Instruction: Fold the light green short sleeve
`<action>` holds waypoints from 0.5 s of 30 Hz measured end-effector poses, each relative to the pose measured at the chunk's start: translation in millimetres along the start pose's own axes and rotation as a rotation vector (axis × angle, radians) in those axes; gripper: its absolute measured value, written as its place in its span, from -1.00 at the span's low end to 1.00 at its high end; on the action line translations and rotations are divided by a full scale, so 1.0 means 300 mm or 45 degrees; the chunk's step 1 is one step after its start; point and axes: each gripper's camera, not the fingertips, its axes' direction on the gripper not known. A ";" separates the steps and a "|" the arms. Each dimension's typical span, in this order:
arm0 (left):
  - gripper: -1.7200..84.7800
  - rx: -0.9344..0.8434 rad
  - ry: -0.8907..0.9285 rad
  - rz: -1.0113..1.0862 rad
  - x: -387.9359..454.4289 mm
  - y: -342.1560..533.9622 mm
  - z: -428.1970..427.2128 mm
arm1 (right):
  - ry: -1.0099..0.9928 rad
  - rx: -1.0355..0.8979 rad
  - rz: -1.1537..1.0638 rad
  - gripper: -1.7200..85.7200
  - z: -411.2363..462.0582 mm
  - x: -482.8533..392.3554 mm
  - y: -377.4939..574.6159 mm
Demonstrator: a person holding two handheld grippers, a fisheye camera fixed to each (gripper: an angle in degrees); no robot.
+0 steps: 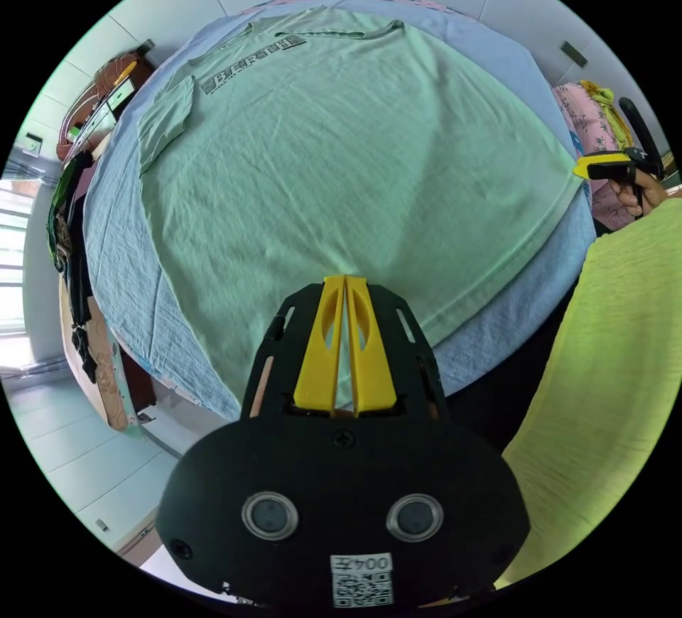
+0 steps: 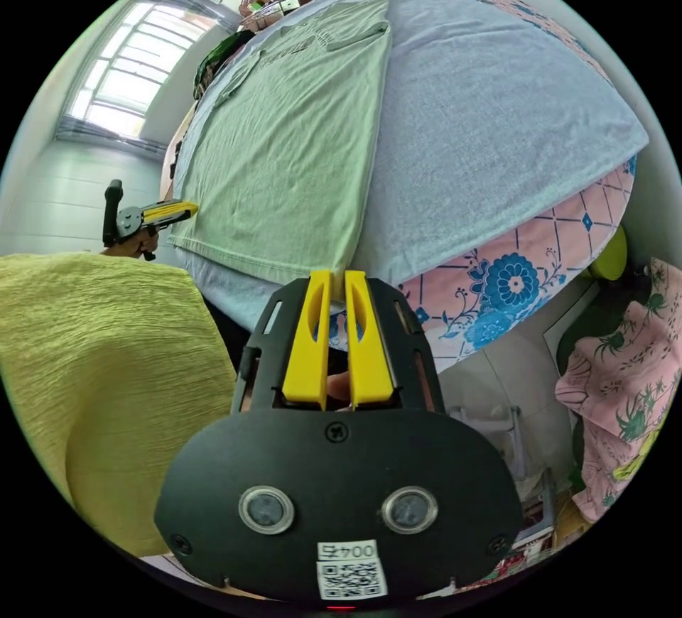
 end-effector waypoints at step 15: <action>-0.90 0.118 -0.061 -0.006 -0.044 0.159 -0.222 | 0.270 -0.079 0.012 -0.95 -0.117 -0.144 -0.080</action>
